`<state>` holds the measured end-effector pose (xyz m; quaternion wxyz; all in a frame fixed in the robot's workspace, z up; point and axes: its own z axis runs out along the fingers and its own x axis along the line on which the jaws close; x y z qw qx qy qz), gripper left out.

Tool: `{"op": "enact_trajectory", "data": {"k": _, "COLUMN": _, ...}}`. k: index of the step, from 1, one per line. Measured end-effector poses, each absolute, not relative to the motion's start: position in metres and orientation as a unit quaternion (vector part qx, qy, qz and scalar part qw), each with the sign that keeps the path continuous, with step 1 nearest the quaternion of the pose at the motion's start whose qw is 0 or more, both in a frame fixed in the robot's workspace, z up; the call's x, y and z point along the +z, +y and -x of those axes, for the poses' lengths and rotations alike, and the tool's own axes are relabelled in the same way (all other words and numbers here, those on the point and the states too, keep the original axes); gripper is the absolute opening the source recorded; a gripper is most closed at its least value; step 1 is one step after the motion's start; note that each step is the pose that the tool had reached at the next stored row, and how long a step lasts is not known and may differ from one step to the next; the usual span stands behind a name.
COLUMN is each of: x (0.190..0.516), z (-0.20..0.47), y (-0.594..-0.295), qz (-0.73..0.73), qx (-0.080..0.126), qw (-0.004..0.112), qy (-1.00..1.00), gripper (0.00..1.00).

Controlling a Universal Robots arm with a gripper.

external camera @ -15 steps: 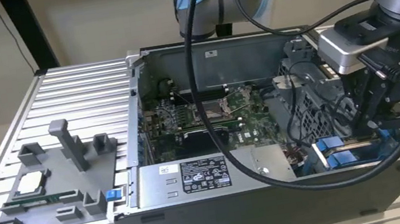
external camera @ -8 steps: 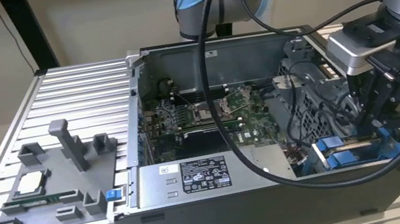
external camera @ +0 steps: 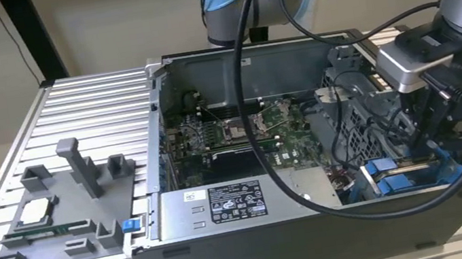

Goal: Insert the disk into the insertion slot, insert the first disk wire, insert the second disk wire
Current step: 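Insert the second disk wire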

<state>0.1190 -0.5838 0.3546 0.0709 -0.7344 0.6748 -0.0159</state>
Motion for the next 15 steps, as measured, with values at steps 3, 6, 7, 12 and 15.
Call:
{"op": "enact_trajectory", "data": {"k": 3, "x": 0.3536, "z": -0.119, "y": -0.5836, "qz": 0.734, "qx": -0.01, "qw": 0.077, "qy": 0.675, "gripper": 0.0}}
{"op": "enact_trajectory", "data": {"k": 6, "x": 0.3536, "z": -0.119, "y": -0.5836, "qz": 0.734, "qx": -0.01, "qw": 0.077, "qy": 0.675, "gripper": 0.0}}
{"op": "enact_trajectory", "data": {"k": 7, "x": 0.3535, "z": -0.119, "y": -0.5837, "qz": 0.734, "qx": -0.01, "qw": 0.077, "qy": 0.675, "gripper": 0.0}}
{"op": "enact_trajectory", "data": {"k": 12, "x": 0.3532, "z": -0.1191, "y": -0.5837, "qz": 0.734, "qx": -0.01, "qw": 0.077, "qy": 0.675, "gripper": 0.0}}
{"op": "enact_trajectory", "data": {"k": 15, "x": 0.3531, "z": -0.1193, "y": -0.5836, "qz": 0.734, "qx": -0.01, "qw": 0.077, "qy": 0.675, "gripper": 0.0}}
